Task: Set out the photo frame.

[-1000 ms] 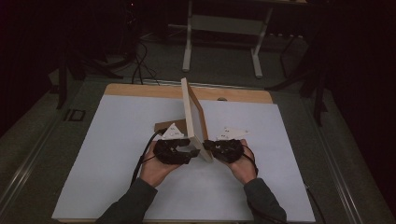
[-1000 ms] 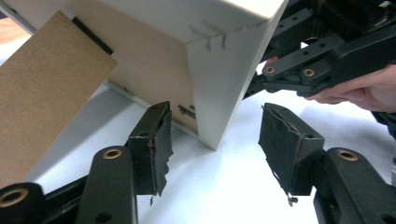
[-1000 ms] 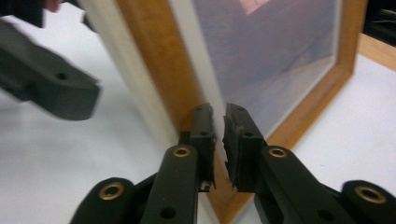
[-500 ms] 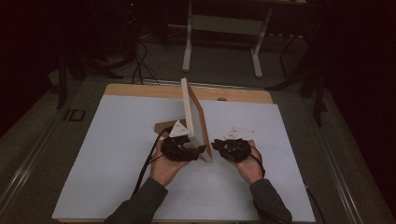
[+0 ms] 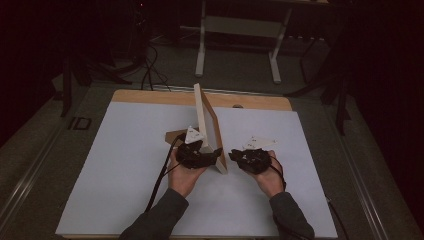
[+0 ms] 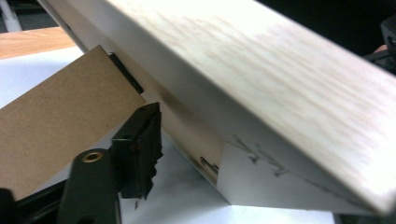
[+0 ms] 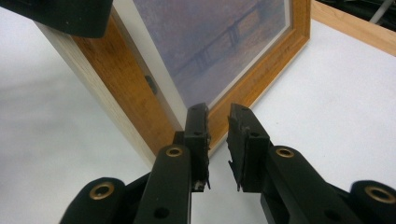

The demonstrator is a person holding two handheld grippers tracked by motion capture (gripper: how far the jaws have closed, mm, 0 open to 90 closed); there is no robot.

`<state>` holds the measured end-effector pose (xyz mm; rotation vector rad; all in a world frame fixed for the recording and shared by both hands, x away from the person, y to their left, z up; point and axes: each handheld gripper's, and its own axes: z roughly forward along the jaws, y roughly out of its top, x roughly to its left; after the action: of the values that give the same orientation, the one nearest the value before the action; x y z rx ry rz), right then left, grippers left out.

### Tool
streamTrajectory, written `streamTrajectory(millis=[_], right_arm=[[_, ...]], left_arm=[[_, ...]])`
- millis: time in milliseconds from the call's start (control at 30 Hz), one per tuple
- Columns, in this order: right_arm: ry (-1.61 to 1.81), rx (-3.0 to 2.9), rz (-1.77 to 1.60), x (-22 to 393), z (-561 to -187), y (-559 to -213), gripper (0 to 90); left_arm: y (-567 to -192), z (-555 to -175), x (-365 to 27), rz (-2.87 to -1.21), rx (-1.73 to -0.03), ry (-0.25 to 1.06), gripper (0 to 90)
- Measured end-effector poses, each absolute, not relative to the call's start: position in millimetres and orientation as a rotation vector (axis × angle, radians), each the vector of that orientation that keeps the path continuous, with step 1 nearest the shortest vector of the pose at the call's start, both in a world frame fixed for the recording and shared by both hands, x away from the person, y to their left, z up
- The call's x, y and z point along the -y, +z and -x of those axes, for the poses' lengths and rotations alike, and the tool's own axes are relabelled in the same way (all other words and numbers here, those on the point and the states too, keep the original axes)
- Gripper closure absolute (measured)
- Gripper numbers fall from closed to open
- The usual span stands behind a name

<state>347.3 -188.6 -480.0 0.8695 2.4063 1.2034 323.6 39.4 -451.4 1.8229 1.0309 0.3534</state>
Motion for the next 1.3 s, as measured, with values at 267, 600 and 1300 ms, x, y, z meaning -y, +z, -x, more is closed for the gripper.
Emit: streamTrajectory(millis=[267, 600, 1300], right_arm=[[1.208, -2.409, -0.869, 189, -347, -480, 76.3], [1.204, -2.409, -0.88, 191, -347, -481, 75.5], [1.213, -2.405, -0.879, 194, -348, -480, 74.5]], left_arm=[[-450, -322, -46, -1.832, -1.033, 0.357, 41.8], [-453, -323, -60, -1.802, -1.036, 0.338, 46.4], [-454, -324, -46, -1.731, -1.171, 0.418, 48.9]])
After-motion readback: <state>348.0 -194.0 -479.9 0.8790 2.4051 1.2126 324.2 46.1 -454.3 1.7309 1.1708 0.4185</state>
